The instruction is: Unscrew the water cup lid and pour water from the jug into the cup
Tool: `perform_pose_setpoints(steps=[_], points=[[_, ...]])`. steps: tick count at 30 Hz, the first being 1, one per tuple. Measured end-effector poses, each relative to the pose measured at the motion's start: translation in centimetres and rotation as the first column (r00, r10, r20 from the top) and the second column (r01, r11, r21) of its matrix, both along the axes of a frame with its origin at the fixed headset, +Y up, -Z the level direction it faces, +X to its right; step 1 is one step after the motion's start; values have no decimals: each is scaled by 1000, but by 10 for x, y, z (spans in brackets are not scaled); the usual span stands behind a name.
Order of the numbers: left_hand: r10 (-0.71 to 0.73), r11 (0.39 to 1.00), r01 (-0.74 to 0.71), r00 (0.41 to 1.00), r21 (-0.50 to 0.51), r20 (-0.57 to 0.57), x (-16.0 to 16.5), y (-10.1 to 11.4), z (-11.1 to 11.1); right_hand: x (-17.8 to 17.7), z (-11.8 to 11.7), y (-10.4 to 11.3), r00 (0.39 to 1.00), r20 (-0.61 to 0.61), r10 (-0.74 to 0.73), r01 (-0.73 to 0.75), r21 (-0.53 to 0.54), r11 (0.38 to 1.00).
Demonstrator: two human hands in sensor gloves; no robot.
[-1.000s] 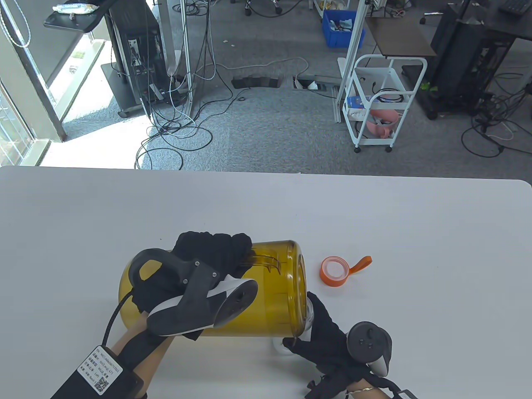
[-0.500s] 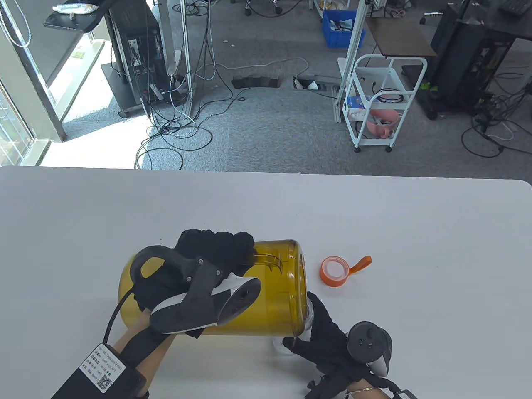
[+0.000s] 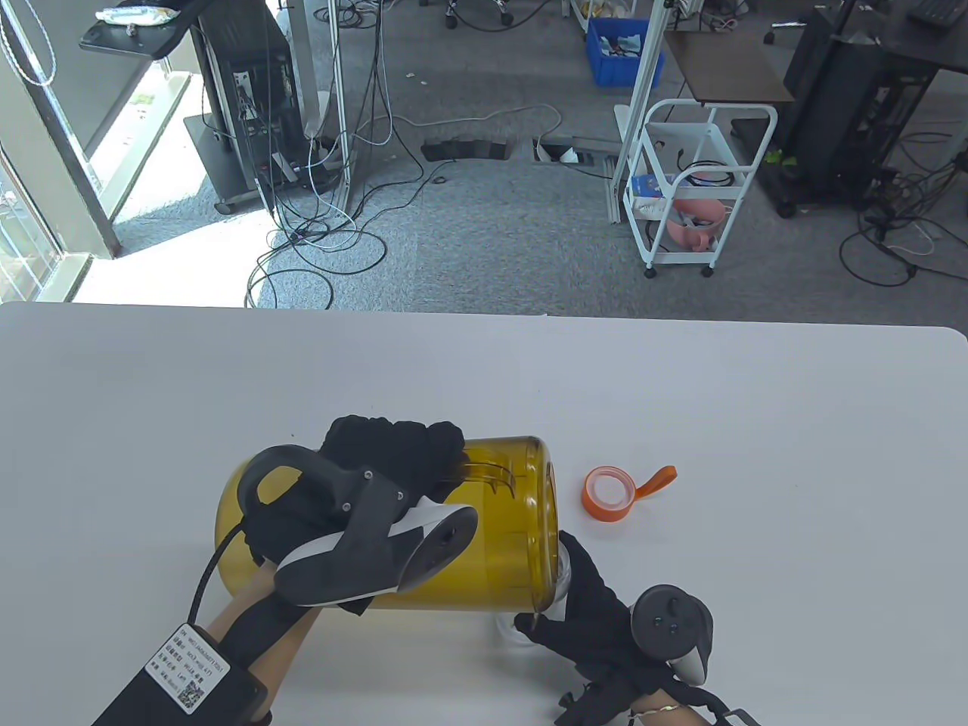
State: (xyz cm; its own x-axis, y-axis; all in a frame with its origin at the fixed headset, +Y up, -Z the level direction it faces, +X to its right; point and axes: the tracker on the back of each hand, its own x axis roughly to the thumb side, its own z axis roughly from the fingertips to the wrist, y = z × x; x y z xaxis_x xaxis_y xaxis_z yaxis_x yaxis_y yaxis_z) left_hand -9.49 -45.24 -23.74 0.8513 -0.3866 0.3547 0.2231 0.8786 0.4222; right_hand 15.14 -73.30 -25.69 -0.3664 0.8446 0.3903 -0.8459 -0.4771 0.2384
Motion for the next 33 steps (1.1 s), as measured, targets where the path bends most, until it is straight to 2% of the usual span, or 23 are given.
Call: perform_pose_setpoints(steps=[33], points=[[-63, 998, 62, 998, 19, 11, 14, 2, 2, 0, 0, 0, 1000, 0, 0, 0, 0, 1000]])
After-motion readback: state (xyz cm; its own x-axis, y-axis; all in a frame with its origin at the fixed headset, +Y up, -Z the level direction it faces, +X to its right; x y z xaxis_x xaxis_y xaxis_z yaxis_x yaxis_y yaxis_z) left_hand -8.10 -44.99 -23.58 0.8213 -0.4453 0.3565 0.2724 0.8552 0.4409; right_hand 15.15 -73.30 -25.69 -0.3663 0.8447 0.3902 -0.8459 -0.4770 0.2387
